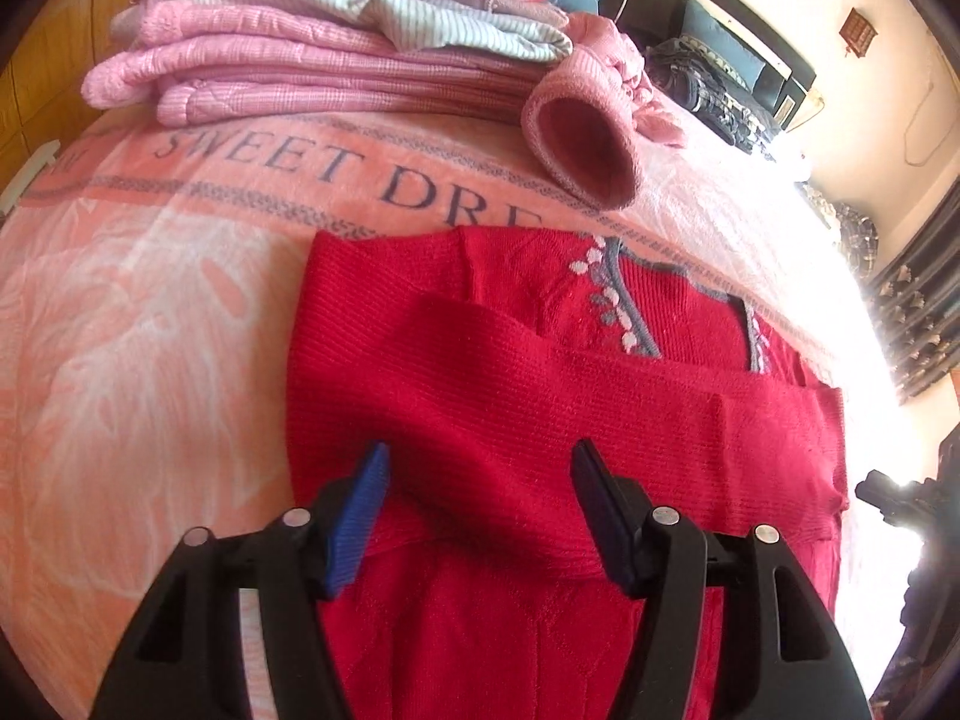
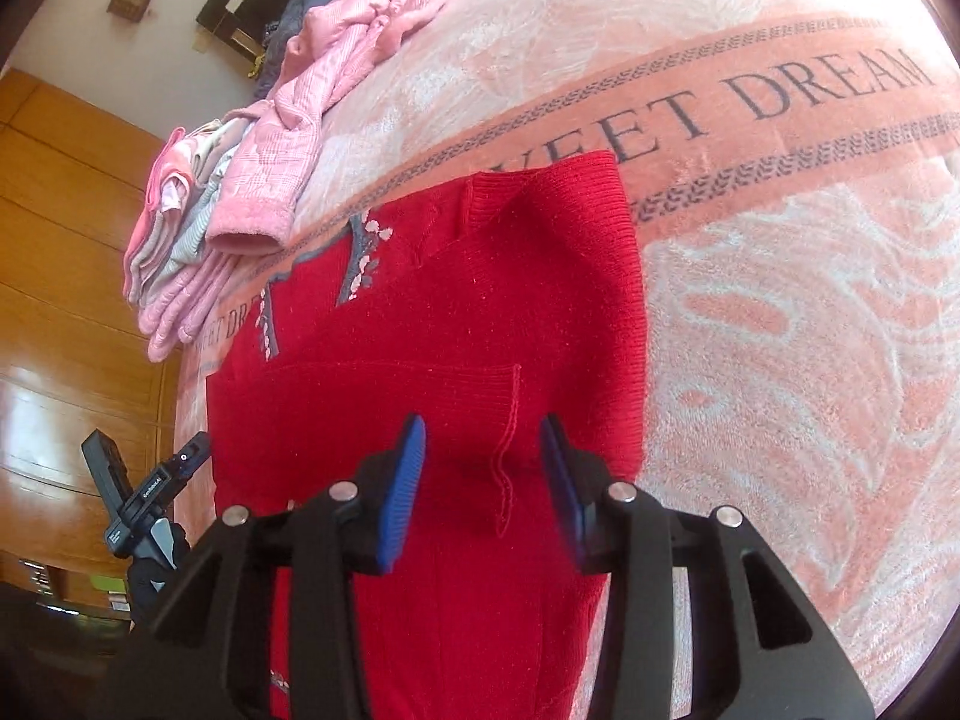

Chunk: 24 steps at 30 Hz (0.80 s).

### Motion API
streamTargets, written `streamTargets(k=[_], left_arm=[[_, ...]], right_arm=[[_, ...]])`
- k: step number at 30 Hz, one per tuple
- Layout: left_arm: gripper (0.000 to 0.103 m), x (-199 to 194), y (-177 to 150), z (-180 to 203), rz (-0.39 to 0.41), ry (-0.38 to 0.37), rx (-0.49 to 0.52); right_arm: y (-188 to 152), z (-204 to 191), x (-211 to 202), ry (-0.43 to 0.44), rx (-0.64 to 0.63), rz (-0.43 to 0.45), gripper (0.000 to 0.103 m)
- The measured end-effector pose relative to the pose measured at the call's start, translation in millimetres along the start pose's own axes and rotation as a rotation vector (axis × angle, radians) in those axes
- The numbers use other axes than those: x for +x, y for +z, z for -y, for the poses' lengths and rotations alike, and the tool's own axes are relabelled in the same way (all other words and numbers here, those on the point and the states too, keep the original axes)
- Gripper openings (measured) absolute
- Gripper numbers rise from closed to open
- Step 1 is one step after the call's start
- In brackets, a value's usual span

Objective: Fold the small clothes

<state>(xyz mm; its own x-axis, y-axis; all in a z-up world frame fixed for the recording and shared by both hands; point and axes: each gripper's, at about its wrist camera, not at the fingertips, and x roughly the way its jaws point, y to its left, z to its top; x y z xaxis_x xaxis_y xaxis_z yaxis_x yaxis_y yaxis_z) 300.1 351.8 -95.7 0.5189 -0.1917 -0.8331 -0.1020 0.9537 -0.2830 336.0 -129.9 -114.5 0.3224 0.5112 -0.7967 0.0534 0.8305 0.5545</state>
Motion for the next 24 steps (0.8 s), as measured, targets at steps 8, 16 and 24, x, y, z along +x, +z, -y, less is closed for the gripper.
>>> streamTargets(k=[8,16,24], left_arm=[[0.063,-5,0,6,0.032,0.012,0.069],[0.063,-19,5,-15,0.102,0.016,0.037],[0.063,15,-7,-8,-0.012,0.129,0.12]], right_arm=[[1,-23,41,-0.099,-0.078,-0.061,0.024],[18,-62,1,-0.043,-0.19,0.109,0.004],[39,-33,1,-0.09,-0.108,0.141,0.005]])
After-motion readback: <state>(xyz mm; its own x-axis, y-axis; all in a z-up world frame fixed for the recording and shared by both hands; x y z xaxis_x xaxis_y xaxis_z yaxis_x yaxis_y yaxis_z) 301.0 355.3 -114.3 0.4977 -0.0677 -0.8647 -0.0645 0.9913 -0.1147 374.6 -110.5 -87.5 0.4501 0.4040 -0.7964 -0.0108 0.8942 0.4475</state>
